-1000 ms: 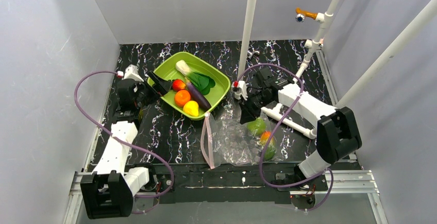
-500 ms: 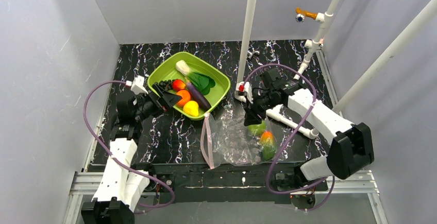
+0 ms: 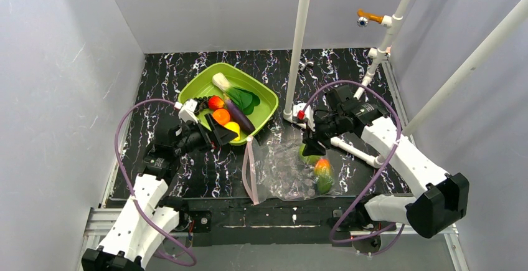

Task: Open the zip-top bag and remove the fake food
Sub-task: Pick up the fake fruit from the zipper food storage bag.

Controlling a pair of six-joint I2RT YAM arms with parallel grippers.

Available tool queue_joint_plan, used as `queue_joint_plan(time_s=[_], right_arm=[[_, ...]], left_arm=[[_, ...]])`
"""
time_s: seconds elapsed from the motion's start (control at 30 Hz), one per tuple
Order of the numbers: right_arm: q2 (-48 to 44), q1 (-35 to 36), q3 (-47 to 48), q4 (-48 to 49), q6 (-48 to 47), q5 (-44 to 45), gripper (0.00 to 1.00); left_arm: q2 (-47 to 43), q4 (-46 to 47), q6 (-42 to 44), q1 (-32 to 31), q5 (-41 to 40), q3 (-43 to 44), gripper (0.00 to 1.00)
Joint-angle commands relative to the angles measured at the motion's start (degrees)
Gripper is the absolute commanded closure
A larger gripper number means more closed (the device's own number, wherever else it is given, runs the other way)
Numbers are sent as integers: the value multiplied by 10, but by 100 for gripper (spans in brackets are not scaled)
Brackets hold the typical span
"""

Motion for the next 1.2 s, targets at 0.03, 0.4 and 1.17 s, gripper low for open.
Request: queue_joint_plan(time_s=[0.03, 0.4, 1.17], right_arm=[[-30, -3, 2, -29, -33, -35, 45], [-81, -3, -49, -35, -85, -75, 39], [-112, -51, -119, 6, -91, -126, 38]], left_arm=[[-13, -27, 9, -28, -23, 6, 2], [-19, -33, 0, -111, -58, 6, 2], [-13, -44, 9, -216, -113, 6, 2]])
